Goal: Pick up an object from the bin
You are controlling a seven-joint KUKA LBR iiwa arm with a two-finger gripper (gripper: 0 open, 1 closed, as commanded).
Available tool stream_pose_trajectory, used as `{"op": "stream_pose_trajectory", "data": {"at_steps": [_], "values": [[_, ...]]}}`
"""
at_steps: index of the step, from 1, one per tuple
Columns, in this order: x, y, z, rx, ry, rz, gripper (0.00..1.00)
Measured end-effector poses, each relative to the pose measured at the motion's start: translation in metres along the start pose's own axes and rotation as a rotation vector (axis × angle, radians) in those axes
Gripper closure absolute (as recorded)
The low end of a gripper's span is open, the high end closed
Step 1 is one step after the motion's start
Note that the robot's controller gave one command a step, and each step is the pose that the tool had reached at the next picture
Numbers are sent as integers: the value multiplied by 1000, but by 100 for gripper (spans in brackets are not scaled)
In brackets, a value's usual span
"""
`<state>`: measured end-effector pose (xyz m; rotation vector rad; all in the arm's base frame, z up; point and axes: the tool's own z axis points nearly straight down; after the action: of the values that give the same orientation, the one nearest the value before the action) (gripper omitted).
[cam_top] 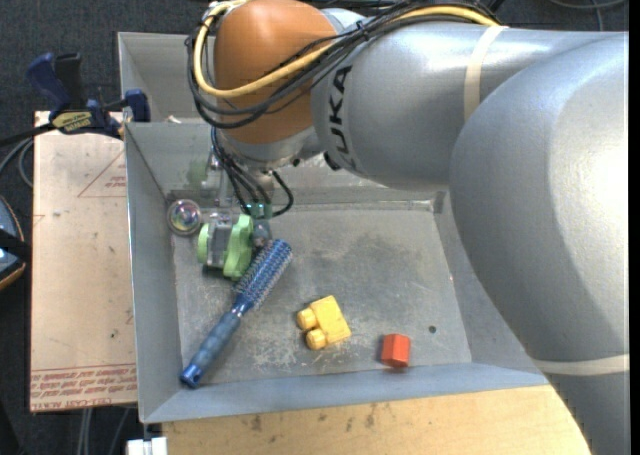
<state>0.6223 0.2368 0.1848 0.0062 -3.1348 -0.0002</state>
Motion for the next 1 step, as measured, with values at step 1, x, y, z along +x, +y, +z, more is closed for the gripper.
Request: {"op": "stream_pose_trajectory", "data": {"at_steps": [1], "values": [[12, -43, 90, -5, -16, 122, 0]]}}
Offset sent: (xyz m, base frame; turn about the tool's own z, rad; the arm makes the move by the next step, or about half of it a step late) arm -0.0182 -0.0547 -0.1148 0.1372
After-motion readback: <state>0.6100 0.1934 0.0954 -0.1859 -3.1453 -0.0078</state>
